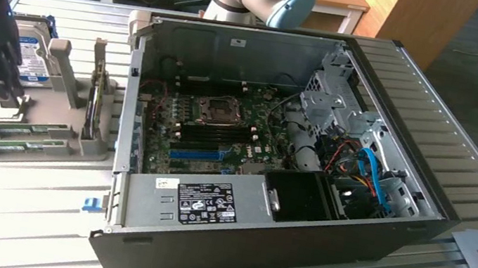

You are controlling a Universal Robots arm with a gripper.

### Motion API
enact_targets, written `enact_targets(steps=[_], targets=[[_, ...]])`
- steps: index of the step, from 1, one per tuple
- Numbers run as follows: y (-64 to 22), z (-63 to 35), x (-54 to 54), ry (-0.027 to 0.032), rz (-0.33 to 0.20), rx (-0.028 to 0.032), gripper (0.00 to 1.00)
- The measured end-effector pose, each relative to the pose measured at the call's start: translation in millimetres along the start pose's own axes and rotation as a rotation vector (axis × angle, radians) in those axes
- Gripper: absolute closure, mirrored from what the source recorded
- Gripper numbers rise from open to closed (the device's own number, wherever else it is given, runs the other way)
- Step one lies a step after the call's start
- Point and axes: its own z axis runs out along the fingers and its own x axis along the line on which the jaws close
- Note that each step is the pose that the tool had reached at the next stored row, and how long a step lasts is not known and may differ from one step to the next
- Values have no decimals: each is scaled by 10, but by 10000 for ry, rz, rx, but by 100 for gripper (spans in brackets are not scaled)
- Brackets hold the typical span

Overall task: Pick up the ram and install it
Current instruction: 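Pick up the ram and move it above insertion slot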

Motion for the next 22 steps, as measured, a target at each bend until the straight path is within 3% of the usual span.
enact_targets(steps=[13,22], targets=[[-3,80,2,0,0,0,69],[-2,84,6,-1,2,3,69]])
